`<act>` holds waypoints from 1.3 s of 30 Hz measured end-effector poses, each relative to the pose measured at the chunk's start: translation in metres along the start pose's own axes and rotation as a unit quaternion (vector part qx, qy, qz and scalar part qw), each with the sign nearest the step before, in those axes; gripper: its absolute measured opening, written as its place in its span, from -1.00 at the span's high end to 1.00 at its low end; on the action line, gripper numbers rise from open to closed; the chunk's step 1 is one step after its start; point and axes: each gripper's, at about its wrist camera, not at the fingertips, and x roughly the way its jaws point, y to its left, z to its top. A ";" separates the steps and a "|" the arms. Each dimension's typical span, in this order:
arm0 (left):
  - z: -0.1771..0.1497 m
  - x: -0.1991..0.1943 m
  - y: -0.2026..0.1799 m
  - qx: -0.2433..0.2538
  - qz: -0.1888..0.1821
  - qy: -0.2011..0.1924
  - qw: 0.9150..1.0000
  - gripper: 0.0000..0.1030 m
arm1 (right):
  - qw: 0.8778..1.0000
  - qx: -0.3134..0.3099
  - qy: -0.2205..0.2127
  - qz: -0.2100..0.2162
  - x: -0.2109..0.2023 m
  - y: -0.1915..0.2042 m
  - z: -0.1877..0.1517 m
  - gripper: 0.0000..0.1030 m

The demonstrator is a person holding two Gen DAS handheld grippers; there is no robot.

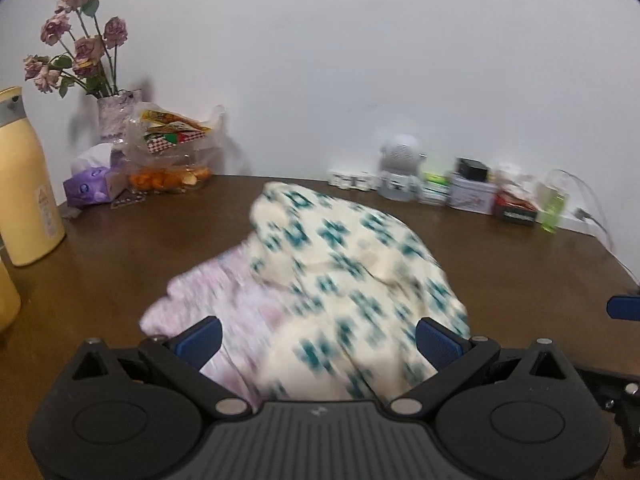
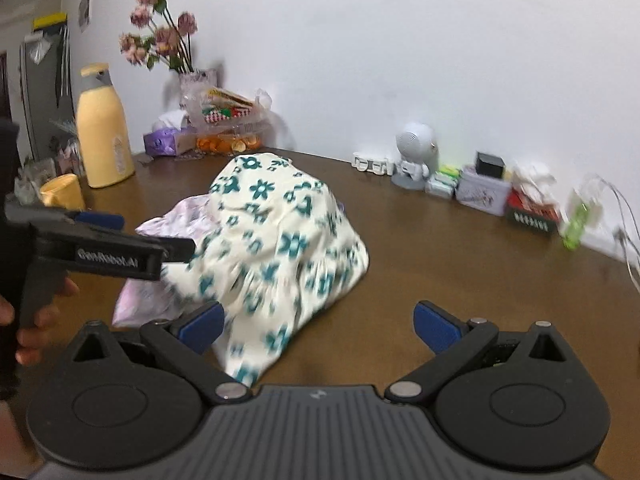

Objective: Fold clothes
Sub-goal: 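Reach both tools into the cream flowered dress and close on its fabric, then lift the dress with both tools and shake it out over the table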

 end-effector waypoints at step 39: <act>0.123 -0.009 -0.068 0.064 -0.208 -0.068 0.974 0.80 | 0.996 -0.036 -0.049 -0.068 -0.017 -0.083 0.108 0.96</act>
